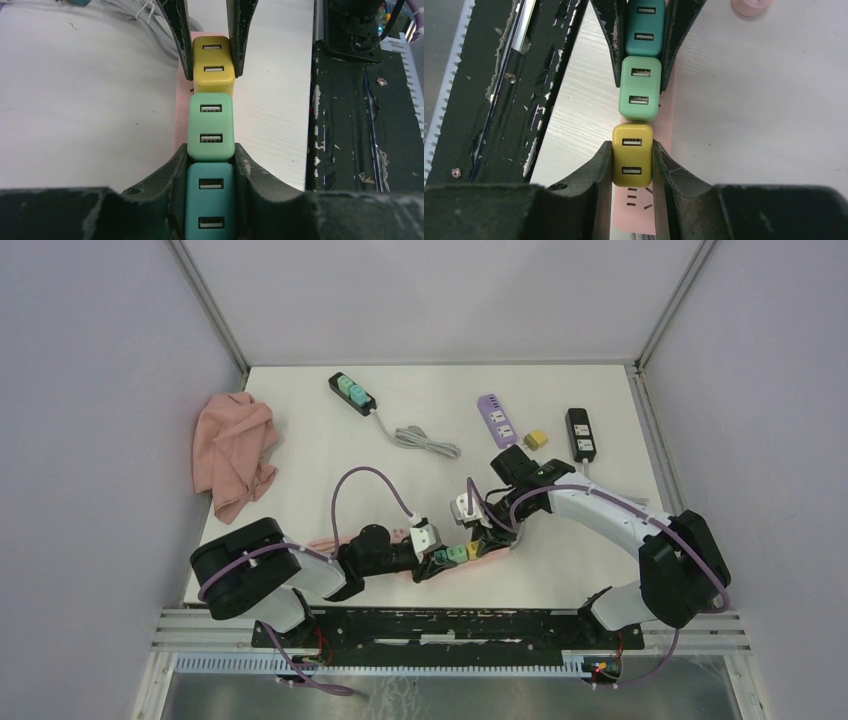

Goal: Pull the plug off the socket
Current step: Remove the plug from the socket.

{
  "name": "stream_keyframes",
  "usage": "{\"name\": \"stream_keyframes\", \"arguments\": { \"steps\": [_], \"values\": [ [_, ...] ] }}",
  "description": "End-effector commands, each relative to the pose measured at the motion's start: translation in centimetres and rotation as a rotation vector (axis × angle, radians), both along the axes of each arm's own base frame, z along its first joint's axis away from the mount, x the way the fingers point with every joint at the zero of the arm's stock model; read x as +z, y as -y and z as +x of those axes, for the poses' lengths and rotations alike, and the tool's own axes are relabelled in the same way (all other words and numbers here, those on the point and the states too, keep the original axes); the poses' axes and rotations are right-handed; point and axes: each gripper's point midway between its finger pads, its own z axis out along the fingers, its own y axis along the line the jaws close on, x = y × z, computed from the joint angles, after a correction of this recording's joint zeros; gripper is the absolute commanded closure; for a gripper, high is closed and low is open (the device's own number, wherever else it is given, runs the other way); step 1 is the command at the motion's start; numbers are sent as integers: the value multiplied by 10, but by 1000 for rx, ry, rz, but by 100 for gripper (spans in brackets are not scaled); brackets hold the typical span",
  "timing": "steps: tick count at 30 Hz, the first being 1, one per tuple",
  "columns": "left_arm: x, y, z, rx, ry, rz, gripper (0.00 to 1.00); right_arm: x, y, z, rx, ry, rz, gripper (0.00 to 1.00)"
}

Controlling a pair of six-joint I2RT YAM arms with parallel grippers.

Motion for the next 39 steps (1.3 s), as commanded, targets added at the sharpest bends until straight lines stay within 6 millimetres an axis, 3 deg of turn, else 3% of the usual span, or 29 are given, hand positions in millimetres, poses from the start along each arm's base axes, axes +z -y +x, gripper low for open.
{"name": "stream_keyframes", "arguments": {
  "steps": [1, 5, 11, 16, 18, 20, 24, 26, 29, 32, 34, 39],
  "values": [
    [-11, -8, 2, 18, -1, 42, 97, 17, -17, -26, 85, -30, 61, 100],
    [-10, -8, 2, 19, -3, 40, 97, 22, -25, -6, -7, -30, 34, 100],
    [-12, -10, 1, 21, -2, 45, 97, 21, 4, 16, -88, 22, 23, 100],
    [-12, -10, 1, 19, 2, 46, 97, 19, 4, -15, 45, -20, 85, 100],
    [-12, -10, 1, 20, 2, 47, 97, 17, -8, -28, 97, -32, 84, 100],
    [-13, -9, 2, 21, 0, 50, 97, 16, -23, -28, 84, -32, 86, 100],
    [-15, -7, 3, 20, -4, 56, 97, 22, -43, 7, -107, -34, 86, 100],
    [-18, -8, 3, 22, -9, 64, 97, 25, -39, 22, -167, -28, 92, 100],
    [-22, -8, 3, 21, -13, 74, 97, 27, -13, 32, -181, -13, 97, 100],
    [-26, -10, 3, 25, -16, 90, 97, 19, 18, 19, -61, 49, 67, 100],
    [-29, -11, 3, 25, -15, 97, 97, 14, 26, 3, 3, 41, 71, 100],
    [-30, -8, 3, 19, -23, 96, 97, 19, 3, -31, 150, -12, 125, 100]
  ]
}}
